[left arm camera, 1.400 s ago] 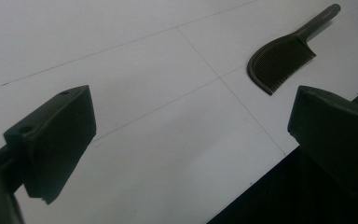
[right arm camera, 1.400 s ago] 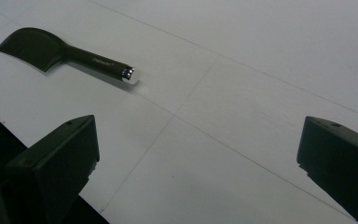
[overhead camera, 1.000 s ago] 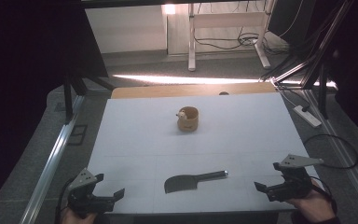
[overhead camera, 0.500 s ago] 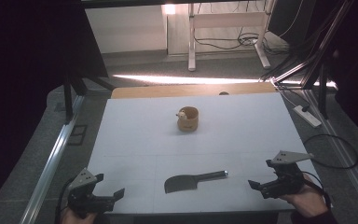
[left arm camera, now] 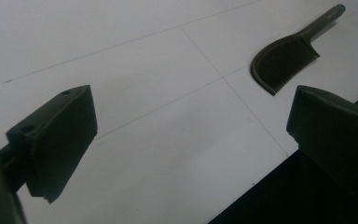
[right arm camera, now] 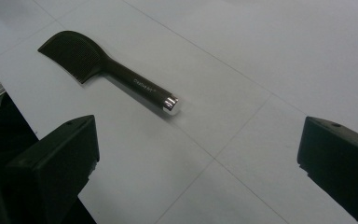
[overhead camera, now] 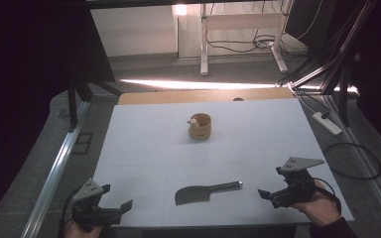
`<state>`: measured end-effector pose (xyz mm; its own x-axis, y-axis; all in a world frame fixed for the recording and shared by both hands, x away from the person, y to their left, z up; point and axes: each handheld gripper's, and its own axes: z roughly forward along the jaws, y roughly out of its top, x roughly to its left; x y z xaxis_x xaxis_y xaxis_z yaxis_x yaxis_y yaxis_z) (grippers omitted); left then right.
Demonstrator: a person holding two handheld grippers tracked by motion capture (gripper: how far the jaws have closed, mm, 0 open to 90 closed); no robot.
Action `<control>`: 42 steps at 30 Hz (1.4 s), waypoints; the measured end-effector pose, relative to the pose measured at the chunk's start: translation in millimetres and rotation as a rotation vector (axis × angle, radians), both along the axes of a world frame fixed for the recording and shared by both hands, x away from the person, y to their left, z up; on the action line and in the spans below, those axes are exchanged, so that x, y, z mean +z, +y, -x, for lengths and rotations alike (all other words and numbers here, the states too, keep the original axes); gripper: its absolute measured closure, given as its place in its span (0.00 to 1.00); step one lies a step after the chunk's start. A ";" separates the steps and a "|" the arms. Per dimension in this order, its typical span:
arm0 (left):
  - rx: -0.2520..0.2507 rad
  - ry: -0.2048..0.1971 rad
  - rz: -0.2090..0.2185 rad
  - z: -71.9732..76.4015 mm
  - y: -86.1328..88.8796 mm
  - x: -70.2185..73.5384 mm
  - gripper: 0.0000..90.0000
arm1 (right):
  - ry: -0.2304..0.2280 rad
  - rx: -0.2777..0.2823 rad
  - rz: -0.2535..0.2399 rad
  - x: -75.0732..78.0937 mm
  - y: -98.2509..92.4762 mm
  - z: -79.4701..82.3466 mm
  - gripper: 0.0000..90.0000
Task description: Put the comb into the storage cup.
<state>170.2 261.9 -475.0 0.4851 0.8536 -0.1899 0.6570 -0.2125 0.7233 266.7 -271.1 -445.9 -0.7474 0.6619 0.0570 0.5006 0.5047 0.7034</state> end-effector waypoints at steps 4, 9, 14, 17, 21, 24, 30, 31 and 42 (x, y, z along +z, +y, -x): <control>0.001 0.000 0.000 0.0 0.0 0.0 0.03 | 0.006 0.011 0.008 -0.2 4.5 -1.1 0.00; 0.002 0.001 0.000 -0.1 0.0 -0.1 0.03 | 0.027 0.030 0.007 -1.2 15.2 -3.0 0.00; 0.002 0.003 -0.001 -0.2 0.1 0.0 0.03 | 0.036 0.042 0.015 -2.0 22.5 -4.5 0.00; 0.004 0.003 -0.001 -0.2 0.1 -0.1 0.03 | 0.039 0.055 0.022 -2.3 27.1 -5.3 0.00; 0.004 0.003 -0.001 -0.3 0.1 -0.1 0.03 | 0.040 0.077 0.030 -3.4 34.4 -6.0 0.00; 0.004 0.003 -0.001 -0.3 0.1 -0.2 0.03 | 0.042 0.088 0.039 -4.3 39.4 -7.0 0.00; 0.003 0.004 -0.002 -0.3 0.0 -0.2 0.03 | 0.046 0.114 0.054 -5.4 48.4 -10.0 0.00; 0.004 0.004 -0.002 -0.4 0.0 -0.2 0.03 | 0.048 0.118 0.057 -5.5 50.1 -10.5 0.00; 0.007 0.006 -0.002 -0.6 0.3 -0.2 0.03 | 0.072 0.139 0.097 -9.1 66.5 -15.0 0.00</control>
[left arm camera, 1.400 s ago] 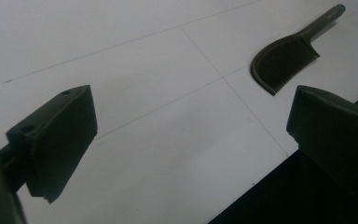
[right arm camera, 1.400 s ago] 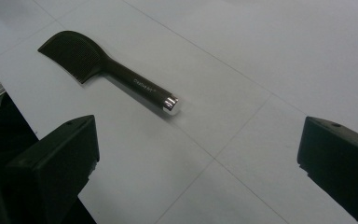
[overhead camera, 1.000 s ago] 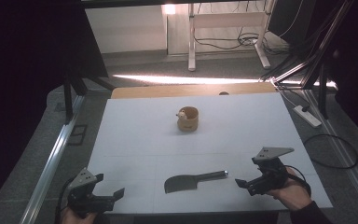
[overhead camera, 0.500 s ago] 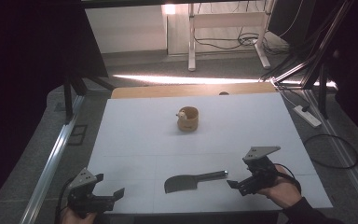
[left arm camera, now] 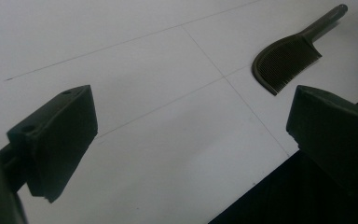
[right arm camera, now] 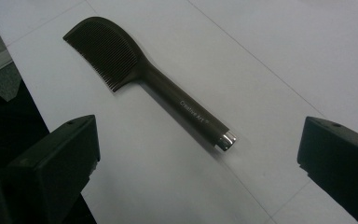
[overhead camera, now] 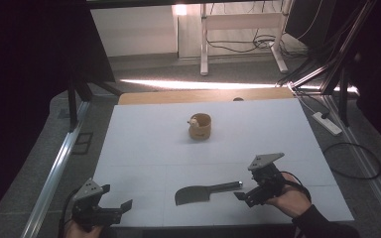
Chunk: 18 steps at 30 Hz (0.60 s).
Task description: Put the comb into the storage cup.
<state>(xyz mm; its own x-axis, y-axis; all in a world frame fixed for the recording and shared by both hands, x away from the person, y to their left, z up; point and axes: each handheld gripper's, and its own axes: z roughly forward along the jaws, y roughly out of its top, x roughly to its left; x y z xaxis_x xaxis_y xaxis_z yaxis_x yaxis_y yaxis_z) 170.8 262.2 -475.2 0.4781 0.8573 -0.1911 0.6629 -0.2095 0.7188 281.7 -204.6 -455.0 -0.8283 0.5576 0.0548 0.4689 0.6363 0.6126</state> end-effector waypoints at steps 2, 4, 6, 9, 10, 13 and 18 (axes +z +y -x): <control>-0.001 0.001 0.002 0.0 0.0 0.0 0.03 | 0.014 -0.006 0.006 -0.4 3.2 -1.0 0.00; 0.000 0.001 0.002 0.0 0.0 -0.1 0.03 | 0.020 -0.004 0.013 -0.6 6.3 -1.8 0.00; 0.001 0.001 0.002 -0.1 -0.1 -0.1 0.03 | 0.028 0.000 0.016 -0.3 9.1 -2.4 0.00; 0.000 0.002 0.003 -0.2 0.2 -0.1 0.03 | 0.031 0.010 0.017 -0.5 13.6 -3.2 0.00; 0.001 0.002 0.003 -0.2 0.2 -0.1 0.03 | 0.032 0.012 0.020 -0.6 15.1 -3.4 0.00; 0.001 0.002 0.003 -0.2 0.2 -0.2 0.03 | 0.031 0.023 0.023 -0.8 19.4 -4.4 0.00; 0.002 0.003 0.002 -0.2 0.3 -0.1 0.03 | 0.028 0.032 0.031 -1.4 26.5 -6.1 0.00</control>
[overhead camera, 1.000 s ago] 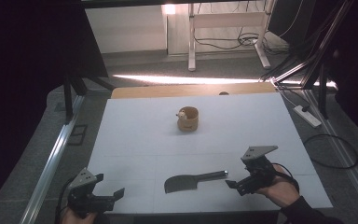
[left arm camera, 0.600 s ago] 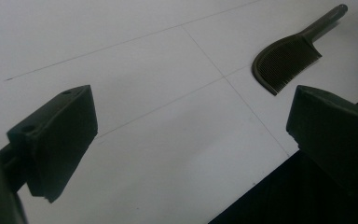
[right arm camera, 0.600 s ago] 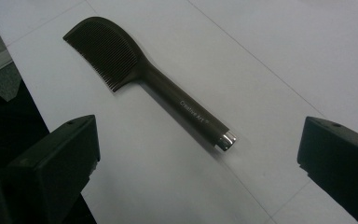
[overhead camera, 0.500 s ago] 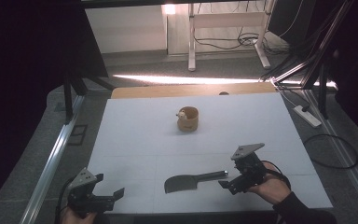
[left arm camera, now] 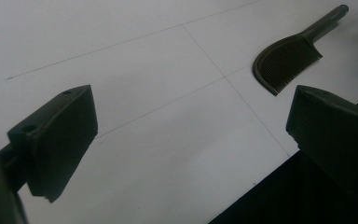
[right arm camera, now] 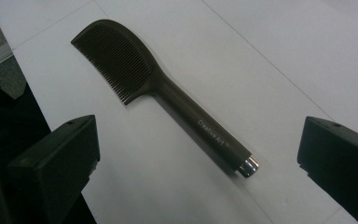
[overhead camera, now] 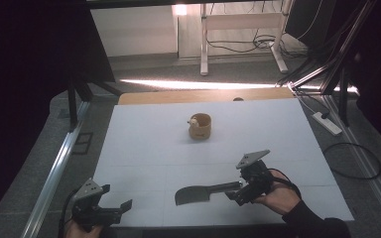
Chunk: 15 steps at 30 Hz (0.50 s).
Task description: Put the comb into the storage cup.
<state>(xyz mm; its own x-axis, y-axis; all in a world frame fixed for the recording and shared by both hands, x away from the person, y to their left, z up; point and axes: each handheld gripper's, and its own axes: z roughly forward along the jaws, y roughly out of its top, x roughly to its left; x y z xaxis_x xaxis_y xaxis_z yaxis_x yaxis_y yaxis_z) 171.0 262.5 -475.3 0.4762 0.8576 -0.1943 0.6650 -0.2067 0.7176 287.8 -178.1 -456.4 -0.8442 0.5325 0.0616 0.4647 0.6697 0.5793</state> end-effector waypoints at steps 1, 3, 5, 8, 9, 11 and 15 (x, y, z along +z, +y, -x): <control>0.001 0.000 -0.001 0.0 -0.1 -0.1 0.03 | 0.001 0.000 0.004 -0.2 1.4 -0.1 0.00; 0.001 0.000 0.000 0.0 -0.1 0.0 0.03 | -0.001 0.006 0.012 -1.0 4.2 -0.3 0.00; 0.000 0.000 0.000 0.0 0.0 0.0 0.03 | -0.005 0.016 0.018 -2.1 6.7 -0.6 0.00; 0.000 0.000 0.000 -0.1 0.3 0.0 0.03 | -0.007 0.030 0.033 -3.4 10.4 -0.5 0.00; 0.000 0.000 0.001 -0.1 0.4 0.0 0.03 | -0.009 0.034 0.034 -3.8 11.5 -0.6 0.00; 0.002 0.000 0.003 -0.2 0.4 -0.1 0.03 | -0.009 0.037 0.039 -4.3 13.8 -0.6 0.00; 0.001 0.000 0.001 -0.2 0.3 -0.1 0.03 | -0.011 0.049 0.047 -5.4 18.9 -0.8 0.00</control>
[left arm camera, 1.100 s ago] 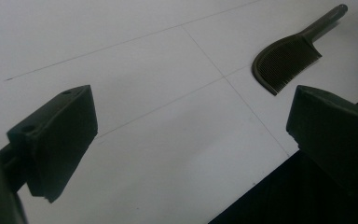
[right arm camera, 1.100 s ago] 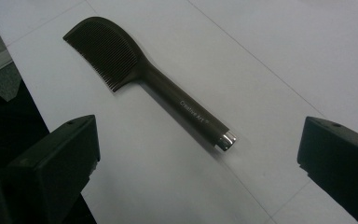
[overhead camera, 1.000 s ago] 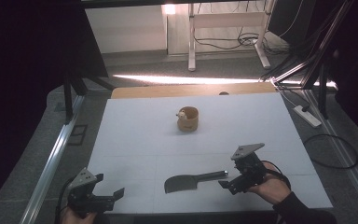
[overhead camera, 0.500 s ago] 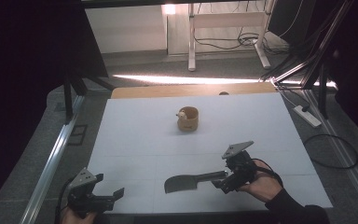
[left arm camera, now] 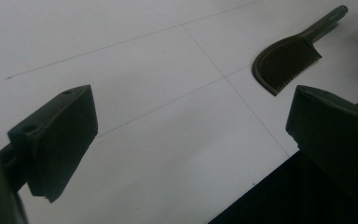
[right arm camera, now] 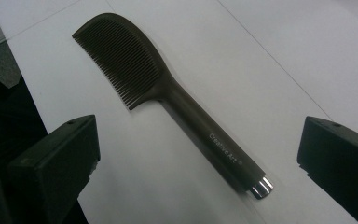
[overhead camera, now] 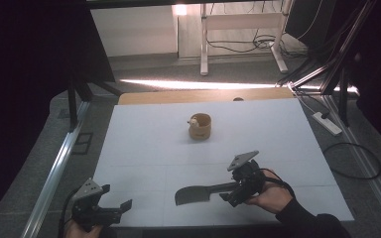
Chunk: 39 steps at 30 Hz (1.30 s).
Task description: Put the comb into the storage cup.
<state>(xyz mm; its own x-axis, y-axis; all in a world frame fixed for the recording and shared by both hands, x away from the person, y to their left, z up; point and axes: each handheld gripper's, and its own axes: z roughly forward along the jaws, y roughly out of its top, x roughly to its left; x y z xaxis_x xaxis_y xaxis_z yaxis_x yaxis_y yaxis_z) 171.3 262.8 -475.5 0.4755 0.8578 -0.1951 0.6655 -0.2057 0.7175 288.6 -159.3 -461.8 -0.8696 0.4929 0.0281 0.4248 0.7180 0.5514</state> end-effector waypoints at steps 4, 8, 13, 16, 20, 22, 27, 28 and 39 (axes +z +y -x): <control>0.001 0.000 0.003 -0.1 0.1 -0.1 0.03 | -0.001 0.019 0.015 -1.5 6.6 0.4 0.00; 0.000 0.000 0.004 -0.1 0.1 -0.1 0.03 | 0.008 0.036 0.029 -3.5 13.7 0.9 0.00; -0.002 0.001 0.002 -0.1 0.2 -0.1 0.03 | 0.017 0.062 0.047 -6.2 22.3 1.4 0.00; -0.002 0.001 0.001 -0.1 0.0 -0.1 0.03 | 0.017 0.075 0.056 -8.5 27.2 1.5 0.00; -0.003 0.004 0.000 -0.3 -0.3 -0.1 0.04 | 0.021 0.088 0.069 -11.5 33.5 1.9 0.00; -0.003 0.004 0.000 -0.3 -0.3 -0.1 0.04 | 0.022 0.089 0.074 -12.1 35.2 2.2 0.00; -0.004 0.006 0.002 -0.4 -0.1 -0.2 0.04 | 0.017 0.102 0.085 -15.2 41.6 2.9 0.03; -0.004 0.006 0.001 -0.4 -0.2 -0.2 0.04 | 0.016 0.105 0.083 -15.1 41.9 2.7 0.06; -0.005 0.007 0.002 -0.6 -0.1 -0.2 0.04 | 0.071 0.166 0.033 -10.4 46.1 -2.2 0.64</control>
<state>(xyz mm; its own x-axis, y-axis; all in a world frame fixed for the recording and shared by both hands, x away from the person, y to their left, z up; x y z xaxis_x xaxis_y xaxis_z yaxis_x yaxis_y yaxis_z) 171.9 262.7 -475.6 0.4788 0.8549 -0.1999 0.6693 -0.2081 0.7132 290.9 -113.1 -472.3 -0.9354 0.3446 0.0787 0.3362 0.7985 0.4993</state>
